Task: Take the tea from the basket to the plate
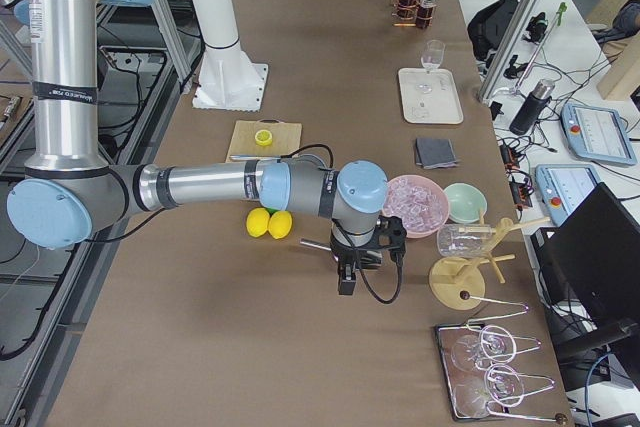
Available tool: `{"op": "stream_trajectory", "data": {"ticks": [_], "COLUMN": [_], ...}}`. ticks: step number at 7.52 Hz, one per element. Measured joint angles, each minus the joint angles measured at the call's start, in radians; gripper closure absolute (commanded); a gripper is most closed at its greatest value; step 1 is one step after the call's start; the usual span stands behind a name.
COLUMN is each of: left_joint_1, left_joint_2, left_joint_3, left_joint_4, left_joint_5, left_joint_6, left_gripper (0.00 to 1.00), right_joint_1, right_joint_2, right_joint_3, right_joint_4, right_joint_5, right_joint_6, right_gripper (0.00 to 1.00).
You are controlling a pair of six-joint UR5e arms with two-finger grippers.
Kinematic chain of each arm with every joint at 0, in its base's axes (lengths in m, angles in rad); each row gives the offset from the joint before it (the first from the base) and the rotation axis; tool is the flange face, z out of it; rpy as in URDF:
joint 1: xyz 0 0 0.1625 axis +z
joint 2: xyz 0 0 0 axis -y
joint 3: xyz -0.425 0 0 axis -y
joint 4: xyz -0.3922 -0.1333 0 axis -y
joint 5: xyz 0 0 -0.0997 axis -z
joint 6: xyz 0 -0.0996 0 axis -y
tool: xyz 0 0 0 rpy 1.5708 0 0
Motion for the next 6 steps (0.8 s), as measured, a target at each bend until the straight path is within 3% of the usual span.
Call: {"op": "stream_trajectory", "data": {"ticks": [4,6], "left_joint_1": [-0.007,-0.014], "left_joint_2": [-0.005,-0.018], "left_joint_3": [-0.017,-0.088], "left_joint_4": [0.025,0.142], "left_joint_5": [-0.012,-0.060], "left_joint_6": [0.003,0.005], "left_gripper": [1.00,1.00], "right_joint_1": [0.000,0.000], "right_joint_2": [0.001,0.003], "right_joint_3": [0.000,0.001], "right_joint_4": [0.000,0.000], "right_joint_5": [0.001,0.001], "right_joint_6": [0.000,0.000], "right_gripper": [0.00,0.00]}}
